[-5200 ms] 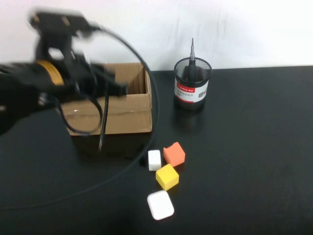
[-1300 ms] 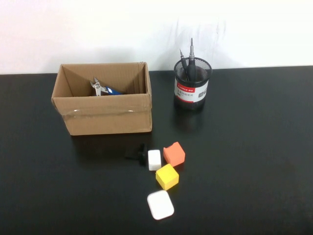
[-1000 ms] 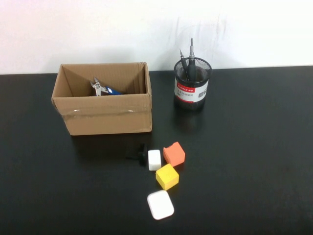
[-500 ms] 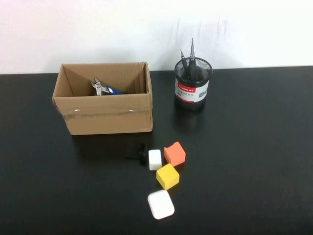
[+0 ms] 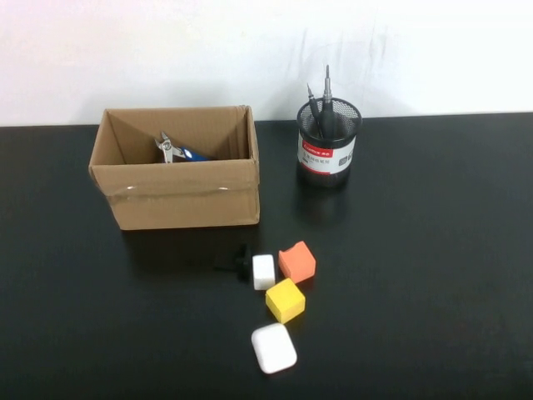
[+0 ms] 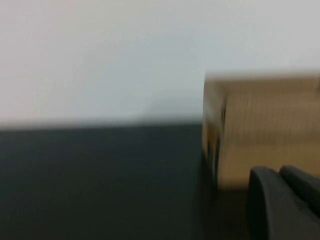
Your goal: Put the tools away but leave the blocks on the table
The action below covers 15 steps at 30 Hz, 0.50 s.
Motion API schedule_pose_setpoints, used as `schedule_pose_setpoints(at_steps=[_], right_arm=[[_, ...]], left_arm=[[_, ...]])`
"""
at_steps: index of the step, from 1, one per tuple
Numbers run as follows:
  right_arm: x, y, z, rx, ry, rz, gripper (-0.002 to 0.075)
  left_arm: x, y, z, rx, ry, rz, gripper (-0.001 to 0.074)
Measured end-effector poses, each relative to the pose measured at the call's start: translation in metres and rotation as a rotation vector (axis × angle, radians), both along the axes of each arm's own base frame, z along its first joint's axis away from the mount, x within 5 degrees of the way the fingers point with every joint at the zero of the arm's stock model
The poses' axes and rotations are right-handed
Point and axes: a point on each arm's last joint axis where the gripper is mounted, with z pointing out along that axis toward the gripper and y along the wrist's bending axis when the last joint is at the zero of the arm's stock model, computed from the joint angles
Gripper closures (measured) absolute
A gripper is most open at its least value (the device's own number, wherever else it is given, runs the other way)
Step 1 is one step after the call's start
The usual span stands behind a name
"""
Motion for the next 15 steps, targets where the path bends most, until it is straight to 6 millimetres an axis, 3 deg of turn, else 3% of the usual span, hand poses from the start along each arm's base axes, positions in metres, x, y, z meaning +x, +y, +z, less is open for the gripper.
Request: schedule_pose_setpoints(at_steps=[5, 15], right_arm=[[0.000, 0.000, 0.000, 0.000, 0.000, 0.000, 0.0733], [0.000, 0.000, 0.000, 0.000, 0.000, 0.000, 0.0733]], left_arm=[[-0.007, 0.000, -0.025, -0.053, 0.223, 0.006, 0.0738], [-0.009, -0.002, -0.027, -0.133, 0.247, -0.008, 0.0738]])
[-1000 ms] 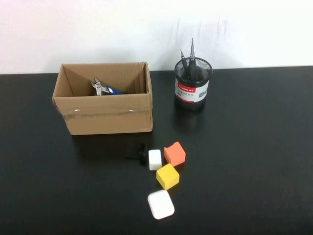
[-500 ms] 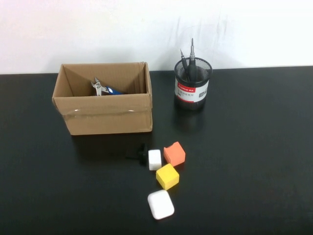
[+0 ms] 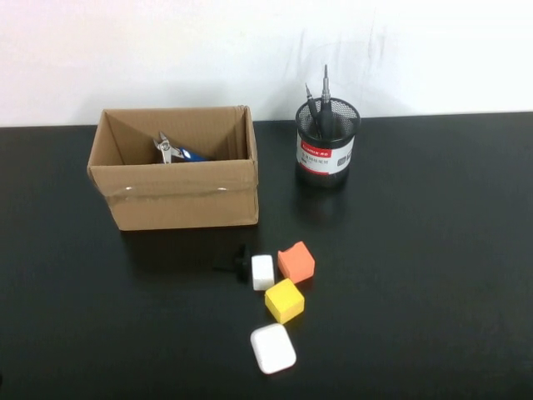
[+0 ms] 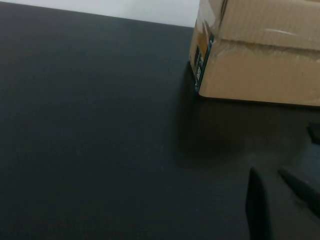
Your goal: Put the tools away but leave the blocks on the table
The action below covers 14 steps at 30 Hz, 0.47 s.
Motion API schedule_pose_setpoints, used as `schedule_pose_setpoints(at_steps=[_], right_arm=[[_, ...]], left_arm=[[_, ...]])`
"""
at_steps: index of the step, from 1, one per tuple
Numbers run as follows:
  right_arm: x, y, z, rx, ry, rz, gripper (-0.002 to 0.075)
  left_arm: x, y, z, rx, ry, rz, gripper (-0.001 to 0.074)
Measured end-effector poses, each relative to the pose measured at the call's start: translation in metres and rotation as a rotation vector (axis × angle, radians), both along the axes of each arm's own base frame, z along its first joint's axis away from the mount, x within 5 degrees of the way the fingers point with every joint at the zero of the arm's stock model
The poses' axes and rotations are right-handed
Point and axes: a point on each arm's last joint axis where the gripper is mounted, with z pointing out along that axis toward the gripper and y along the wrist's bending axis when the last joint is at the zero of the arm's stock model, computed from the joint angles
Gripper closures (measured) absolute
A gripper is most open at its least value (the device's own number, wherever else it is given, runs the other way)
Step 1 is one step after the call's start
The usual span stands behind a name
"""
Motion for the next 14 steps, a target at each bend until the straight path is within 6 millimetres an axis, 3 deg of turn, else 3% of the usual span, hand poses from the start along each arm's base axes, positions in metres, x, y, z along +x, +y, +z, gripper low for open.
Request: schedule_pose_setpoints(at_steps=[14], right_arm=[[0.0000, 0.0000, 0.0000, 0.000, 0.000, 0.000, 0.0733]], left_arm=[[0.0002, 0.0017, -0.0003, 0.055, -0.004, 0.004, 0.0738]])
